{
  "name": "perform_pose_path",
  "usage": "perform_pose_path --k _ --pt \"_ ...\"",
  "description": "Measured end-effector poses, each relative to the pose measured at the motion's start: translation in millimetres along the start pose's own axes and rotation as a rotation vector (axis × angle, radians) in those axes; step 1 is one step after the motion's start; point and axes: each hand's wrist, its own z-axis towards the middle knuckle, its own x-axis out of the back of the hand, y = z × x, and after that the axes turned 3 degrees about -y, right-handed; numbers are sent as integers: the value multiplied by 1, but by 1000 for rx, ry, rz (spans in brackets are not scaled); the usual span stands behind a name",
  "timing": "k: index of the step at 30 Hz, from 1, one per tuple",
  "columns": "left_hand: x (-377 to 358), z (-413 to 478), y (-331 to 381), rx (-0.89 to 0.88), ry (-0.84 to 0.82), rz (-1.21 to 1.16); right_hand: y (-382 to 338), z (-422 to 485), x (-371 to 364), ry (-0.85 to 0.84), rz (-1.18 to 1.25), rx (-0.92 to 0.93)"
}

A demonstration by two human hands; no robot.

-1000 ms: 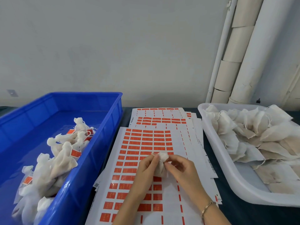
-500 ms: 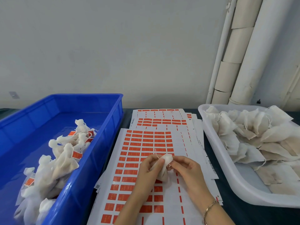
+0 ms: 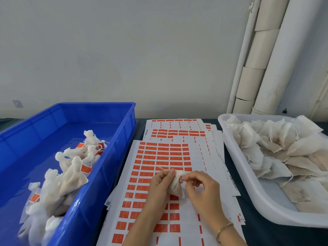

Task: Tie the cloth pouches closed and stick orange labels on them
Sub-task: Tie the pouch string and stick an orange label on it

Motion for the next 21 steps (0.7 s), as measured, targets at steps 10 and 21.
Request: perform_pose_path --k 10,21 --pt "0 -2 4 -39 -30 17 7 -3 -4 95 -182 128" --pt "-2 -4 2 -100 -64 153 5 -1 -3 56 -90 49"
